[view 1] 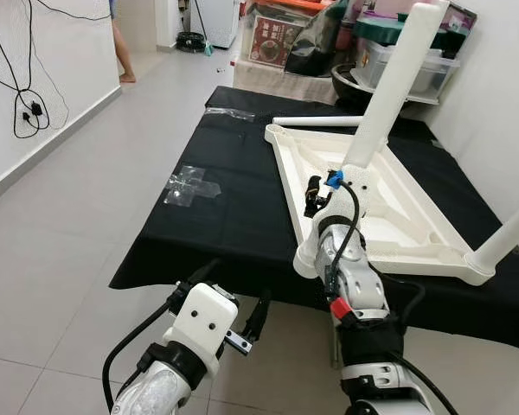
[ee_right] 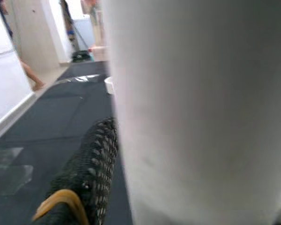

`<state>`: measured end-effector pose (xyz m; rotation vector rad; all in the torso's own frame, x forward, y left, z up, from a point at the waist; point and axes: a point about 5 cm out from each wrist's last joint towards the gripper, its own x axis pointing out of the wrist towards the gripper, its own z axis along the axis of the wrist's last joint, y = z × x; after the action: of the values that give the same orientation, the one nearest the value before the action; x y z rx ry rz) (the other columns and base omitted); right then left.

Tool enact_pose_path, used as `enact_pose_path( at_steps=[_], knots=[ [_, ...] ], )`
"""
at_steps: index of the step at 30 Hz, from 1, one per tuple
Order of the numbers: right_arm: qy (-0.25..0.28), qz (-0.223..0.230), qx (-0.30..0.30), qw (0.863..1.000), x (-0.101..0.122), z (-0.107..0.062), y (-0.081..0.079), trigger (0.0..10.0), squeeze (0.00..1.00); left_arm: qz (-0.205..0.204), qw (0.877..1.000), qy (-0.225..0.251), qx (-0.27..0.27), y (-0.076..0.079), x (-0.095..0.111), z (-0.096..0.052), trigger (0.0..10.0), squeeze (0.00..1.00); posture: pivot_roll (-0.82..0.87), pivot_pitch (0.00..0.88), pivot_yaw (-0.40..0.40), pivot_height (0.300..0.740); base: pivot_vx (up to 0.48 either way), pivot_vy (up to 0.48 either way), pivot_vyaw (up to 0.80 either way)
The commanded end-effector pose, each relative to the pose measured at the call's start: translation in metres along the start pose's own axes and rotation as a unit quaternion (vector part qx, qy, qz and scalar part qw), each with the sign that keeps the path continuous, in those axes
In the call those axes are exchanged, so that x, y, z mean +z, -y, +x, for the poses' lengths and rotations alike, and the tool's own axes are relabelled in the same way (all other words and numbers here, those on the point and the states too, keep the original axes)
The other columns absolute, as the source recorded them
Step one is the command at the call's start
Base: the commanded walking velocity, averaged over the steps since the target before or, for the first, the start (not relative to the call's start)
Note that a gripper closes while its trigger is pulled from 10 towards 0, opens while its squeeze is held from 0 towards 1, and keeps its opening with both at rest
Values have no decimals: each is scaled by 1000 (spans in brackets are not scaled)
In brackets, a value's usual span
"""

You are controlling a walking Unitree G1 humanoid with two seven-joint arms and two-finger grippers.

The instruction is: Building children table

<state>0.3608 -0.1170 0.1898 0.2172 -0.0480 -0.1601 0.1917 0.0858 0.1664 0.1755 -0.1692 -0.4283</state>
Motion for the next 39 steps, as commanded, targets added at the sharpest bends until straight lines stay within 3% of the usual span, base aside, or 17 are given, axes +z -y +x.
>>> enact_pose_path(
  at_steps=[1,5,11,13,14,15,17,18,19,20,25,26,27,29,31,34,39],
  knots=[
    [22,23,24,999,9,8,6,10000,0,2,1000,-6,-2,2,-4,1,10000,0,136,46,-155,740,0,0,0],
    [54,7,207,977,34,27,31,10000,0,-14,1000,-7,16,-1,-2,2,10000,0,130,49,-153,740,0,0,0],
    [8,32,368,929,40,21,22,10000,0,-7,1000,-5,5,3,-1,3,10000,0,134,49,-155,740,0,0,0],
    [-14,36,450,892,39,11,16,10000,0,-5,1000,-6,0,5,-2,2,10000,0,134,49,-155,740,0,0,0],
    [-37,29,518,854,36,0,11,10000,0,-1,1000,-8,-5,6,-3,1,10000,0,138,50,-157,740,0,0,0],
    [-37,29,518,854,36,0,11,10000,0,-1,1000,-8,-5,6,-3,1,10000,0,138,50,-157,740,0,0,0],
    [-67,2,608,791,29,-17,5,10000,0,1,1000,-10,-7,6,-4,0,10000,0,140,52,-156,740,0,0,0],
    [-67,2,608,791,29,-17,5,10000,0,1,1000,-10,-7,6,-4,0,10000,0,140,52,-156,740,0,0,0],
    [-81,-21,655,751,23,-24,3,10000,0,-1,1000,-11,-5,6,-4,0,10000,0,140,52,-156,740,0,0,0],
    [-84,-26,662,745,20,-20,0,10000,0,-4,1000,-10,-1,4,-4,0,10000,0,141,57,-156,740,0,0,0],
    [-80,-31,651,754,19,-9,-9,10000,0,-29,999,-7,19,-1,-1,3,10000,0,151,61,-167,740,0,0,0],
    [-73,-39,623,778,18,-1,-15,0,0,-36,999,-7,29,-4,0,3,10000,0,151,64,-167,740,0,0,0],
    [-73,-39,623,778,18,-1,-15,0,0,-36,999,-7,29,-4,0,3,10000,0,151,64,-167,740,0,0,0],
    [-61,-46,548,833,17,14,-21,0,0,-40,999,-8,35,-6,-1,3,10000,0,154,70,-166,740,0,0,0],
    [-60,-43,521,851,17,17,-21,0,0,-34,999,-9,32,-6,-1,2,10000,0,153,69,-165,740,0,0,0],
    [-60,-31,418,906,13,26,-11,0,0,-20,1000,-14,15,-1,-3,-1,10000,0,134,66,-155,740,0,0,0],
    [-54,-41,347,935,10,30,-5,0,0,-27,1000,-11,11,0,-1,0,10000,0,139,70,-156,740,0,0,0]
  ],
)
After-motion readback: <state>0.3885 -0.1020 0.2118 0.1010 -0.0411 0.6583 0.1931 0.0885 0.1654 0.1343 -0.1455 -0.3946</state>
